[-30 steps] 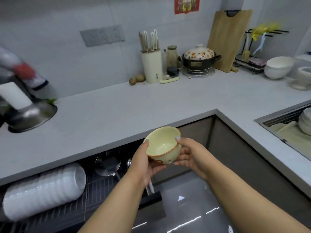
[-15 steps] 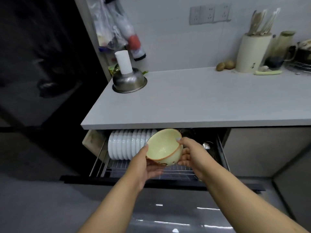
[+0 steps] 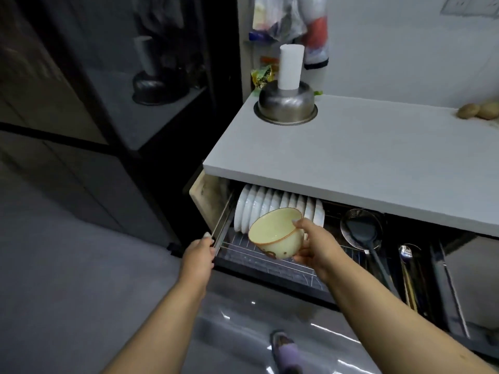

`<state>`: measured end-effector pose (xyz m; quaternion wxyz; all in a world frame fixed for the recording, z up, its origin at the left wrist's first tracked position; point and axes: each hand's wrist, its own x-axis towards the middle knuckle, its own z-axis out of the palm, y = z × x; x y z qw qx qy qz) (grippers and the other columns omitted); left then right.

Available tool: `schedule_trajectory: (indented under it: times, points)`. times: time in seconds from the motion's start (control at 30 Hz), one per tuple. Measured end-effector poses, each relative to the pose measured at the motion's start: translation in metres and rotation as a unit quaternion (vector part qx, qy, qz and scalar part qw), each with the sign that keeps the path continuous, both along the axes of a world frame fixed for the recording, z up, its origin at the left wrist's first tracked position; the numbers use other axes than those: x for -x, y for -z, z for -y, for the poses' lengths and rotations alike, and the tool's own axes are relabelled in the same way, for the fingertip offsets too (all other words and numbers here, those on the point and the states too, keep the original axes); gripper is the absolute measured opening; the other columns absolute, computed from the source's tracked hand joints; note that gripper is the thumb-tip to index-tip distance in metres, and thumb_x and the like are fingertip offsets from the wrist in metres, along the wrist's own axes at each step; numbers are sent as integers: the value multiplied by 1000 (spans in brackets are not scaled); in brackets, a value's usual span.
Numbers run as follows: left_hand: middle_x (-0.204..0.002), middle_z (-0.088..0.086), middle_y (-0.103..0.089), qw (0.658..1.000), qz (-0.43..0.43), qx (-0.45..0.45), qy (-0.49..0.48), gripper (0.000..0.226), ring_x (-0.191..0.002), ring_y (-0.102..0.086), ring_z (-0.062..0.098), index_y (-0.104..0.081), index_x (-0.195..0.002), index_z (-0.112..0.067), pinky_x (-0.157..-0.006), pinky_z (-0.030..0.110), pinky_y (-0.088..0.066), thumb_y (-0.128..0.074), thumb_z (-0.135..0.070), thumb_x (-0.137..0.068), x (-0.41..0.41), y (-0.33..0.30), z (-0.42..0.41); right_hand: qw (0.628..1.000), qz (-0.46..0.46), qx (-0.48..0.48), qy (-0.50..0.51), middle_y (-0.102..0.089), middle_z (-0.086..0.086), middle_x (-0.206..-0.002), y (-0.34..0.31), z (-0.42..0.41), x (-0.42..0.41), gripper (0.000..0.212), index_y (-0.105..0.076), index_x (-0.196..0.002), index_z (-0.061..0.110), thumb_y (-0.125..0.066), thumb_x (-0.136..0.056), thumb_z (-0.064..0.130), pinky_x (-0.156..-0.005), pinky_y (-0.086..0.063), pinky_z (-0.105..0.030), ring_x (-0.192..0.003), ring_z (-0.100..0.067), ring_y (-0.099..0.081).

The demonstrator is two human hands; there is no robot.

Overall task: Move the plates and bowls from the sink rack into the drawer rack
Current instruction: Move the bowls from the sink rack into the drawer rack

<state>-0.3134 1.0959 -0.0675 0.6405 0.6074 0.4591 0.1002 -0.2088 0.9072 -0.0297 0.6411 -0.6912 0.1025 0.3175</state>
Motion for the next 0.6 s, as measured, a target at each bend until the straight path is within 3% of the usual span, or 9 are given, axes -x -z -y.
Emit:
schedule_trajectory:
  times: [0.07,0.13,0.23,0.3,0.37,0.47,0.53,0.6]
  points:
    - [-85,2,-58,999,-17,-46,-14,24,-91,-54,23,-57,-85,-16,-87,38,-44,-44,-31,-99,4,11,-21,999,-6,27,-16,-58,-12,-78,20,-21,-13,27,-54,-106,8,-55,-90,30,-50,-45,-27,-62,-21,-57]
    - [-78,3,-54,993,-46,-104,-7,24,-80,-50,20,-53,-78,-15,-72,33,-38,-47,-28,-97,7,18,-41,998,-8,57,-27,-61,-13,-85,46,-41,-27,33,-54,-110,5,-57,-89,30,-52,-48,-27,-69,-24,-60]
    - [-79,6,-58,973,-108,-202,16,22,-78,-52,21,-58,-79,-11,-66,29,-34,-51,-24,-95,6,28,-66,992,-26,107,-58,-64,-20,-100,83,-68,-44,36,-55,-109,1,-61,-86,29,-52,-49,-28,-80,-30,-62]
    - [-101,9,-61,954,-153,-252,55,23,-95,-55,23,-64,-99,-8,-77,29,-41,-51,-27,-95,-1,40,-78,988,-37,133,-71,-65,-20,-96,108,-83,-52,36,-57,-104,-3,-63,-84,26,-52,-53,-31,-78,-30,-64]
    - [-124,8,-54,942,-177,-269,98,33,-116,-49,24,-58,-121,-11,-99,34,-40,-50,-30,-96,-11,52,-85,983,-49,156,-79,-64,-19,-86,128,-98,-57,32,-59,-97,-7,-66,-82,21,-53,-55,-34,-70,-28,-64]
    - [-144,6,-42,907,-201,-322,182,46,-136,-31,22,-44,-138,-13,-114,36,-23,-44,-35,-97,-29,67,-88,974,-63,190,-108,-64,-22,-95,162,-116,-66,58,-56,-107,-8,-74,-67,30,-44,-51,-29,-73,-30,-66]
    - [-153,4,-30,856,-246,-372,259,56,-144,-18,18,-29,-147,-16,-120,40,-4,-37,-41,-99,-37,79,-91,965,-63,217,-135,-62,-23,-107,188,-128,-72,78,-47,-117,-5,-77,-58,37,-45,-52,-32,-84,-33,-66]
    - [-157,1,-22,802,-294,-412,317,62,-146,-10,16,-14,-152,-19,-119,44,8,-27,-49,-98,-39,90,-92,952,-64,251,-160,-59,-21,-109,200,-141,-74,76,-38,-120,-3,-79,-68,34,-55,-58,-42,-84,-34,-66]
